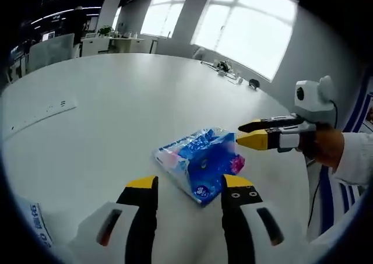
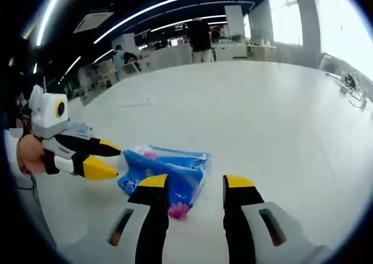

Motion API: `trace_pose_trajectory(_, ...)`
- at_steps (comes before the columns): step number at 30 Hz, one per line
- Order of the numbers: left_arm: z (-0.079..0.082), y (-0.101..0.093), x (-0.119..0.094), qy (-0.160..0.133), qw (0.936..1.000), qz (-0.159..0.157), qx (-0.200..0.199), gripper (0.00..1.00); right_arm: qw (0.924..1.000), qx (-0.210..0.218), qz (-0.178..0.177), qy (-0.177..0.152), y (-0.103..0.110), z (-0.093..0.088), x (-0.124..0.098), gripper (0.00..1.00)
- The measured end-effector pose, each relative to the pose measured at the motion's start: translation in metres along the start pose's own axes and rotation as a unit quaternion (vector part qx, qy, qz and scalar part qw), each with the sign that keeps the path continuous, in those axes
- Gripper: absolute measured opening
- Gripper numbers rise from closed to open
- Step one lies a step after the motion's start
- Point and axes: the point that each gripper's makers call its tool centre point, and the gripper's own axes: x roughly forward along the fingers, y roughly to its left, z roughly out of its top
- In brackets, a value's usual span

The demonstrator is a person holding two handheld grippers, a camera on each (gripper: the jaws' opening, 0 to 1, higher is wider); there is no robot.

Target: Arrange the tabletop items into an orderly group along one side of the table until the central work area is clear of visible clutter.

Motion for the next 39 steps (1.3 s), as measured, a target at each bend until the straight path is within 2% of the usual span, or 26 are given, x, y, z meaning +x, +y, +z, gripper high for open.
trace_pose_trajectory(17,0.016,0.002,-0.024,-0.018,0.9998,-0.004,0.011,0.50,0.9996,0.004,0.014,-0.024,0.019,0.022,-0.014,0.49)
trace_pose_trajectory(20,0.020,0.000,-0.030,-0.026,0.9995,-0.007,0.015,0.54,0.9995,0.002,0.016,-0.028,0.022,0.025,-0.016,0.51)
trace_pose_trajectory(31,0.036,0.003,-0.052,-0.046,0.9987,-0.010,0.018,0.62,0.9987,-0.005,0.026,-0.044,0.037,0.044,-0.022,0.52)
trace_pose_trajectory(39,0.039,0.011,-0.068,-0.054,0.9984,-0.002,0.017,0.64,0.9981,-0.014,0.033,-0.049,0.050,0.053,-0.024,0.52)
